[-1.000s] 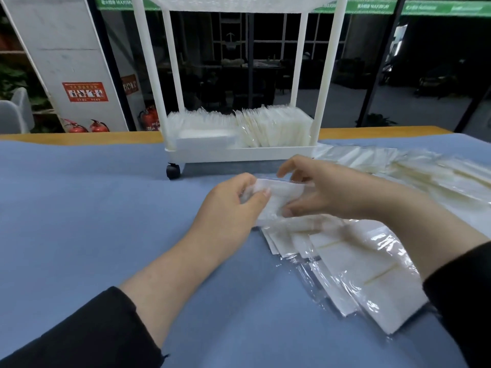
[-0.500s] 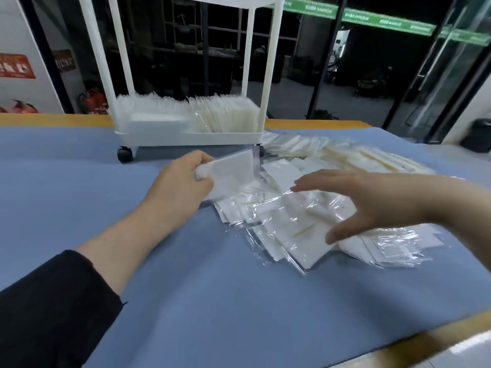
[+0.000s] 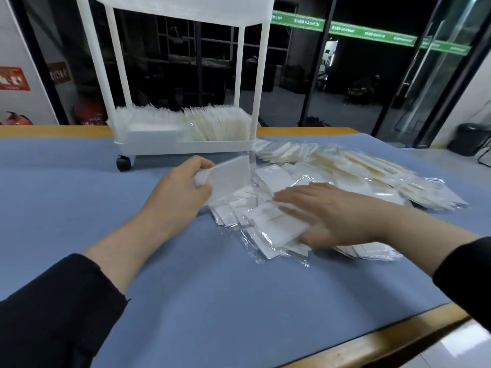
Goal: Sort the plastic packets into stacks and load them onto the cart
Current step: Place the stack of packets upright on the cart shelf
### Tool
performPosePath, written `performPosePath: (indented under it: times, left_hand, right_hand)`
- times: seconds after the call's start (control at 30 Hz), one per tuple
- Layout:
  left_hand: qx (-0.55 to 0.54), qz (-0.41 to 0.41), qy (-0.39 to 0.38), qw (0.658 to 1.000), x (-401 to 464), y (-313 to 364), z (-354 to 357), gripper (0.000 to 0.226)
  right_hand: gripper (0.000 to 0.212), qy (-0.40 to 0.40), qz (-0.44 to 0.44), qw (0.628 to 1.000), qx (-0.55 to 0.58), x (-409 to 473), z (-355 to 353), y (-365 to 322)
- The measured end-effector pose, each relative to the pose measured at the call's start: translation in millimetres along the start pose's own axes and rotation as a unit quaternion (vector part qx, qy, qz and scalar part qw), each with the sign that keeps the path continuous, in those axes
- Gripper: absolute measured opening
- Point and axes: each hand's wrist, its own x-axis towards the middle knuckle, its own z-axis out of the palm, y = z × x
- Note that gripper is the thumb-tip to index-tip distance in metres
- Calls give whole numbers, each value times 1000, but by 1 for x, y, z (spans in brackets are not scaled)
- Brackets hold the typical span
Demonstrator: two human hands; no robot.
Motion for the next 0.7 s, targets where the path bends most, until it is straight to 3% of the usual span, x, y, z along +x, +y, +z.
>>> performPosePath:
  times: [0.1, 0.27, 0.4, 0.53, 0.63, 0.7]
  left_hand:
    - [-4, -5, -2, 1000, 0, 0, 0, 23]
    - [-7, -9, 5, 1000, 2, 0, -1, 23]
    - [-17, -14, 16, 1000, 1, 3, -3, 25]
    - [-61, -16, 42, 997, 1, 5, -4, 30]
    - [-88, -25, 70, 993, 1, 7, -9, 31]
    - [-94, -26, 86, 992, 1, 8, -15, 29]
  right_hand:
    - [88, -45, 24, 999, 9, 16, -8, 1]
    - [75, -88, 32, 995, -27, 34, -19, -5]
    - [57, -46, 43, 997, -45, 38, -18, -10]
    - [21, 24, 88, 996, -8, 40, -13, -10]
    - [18, 110, 95, 987, 63, 42, -22, -12]
    - [17, 117, 96, 982, 113, 45, -33, -18]
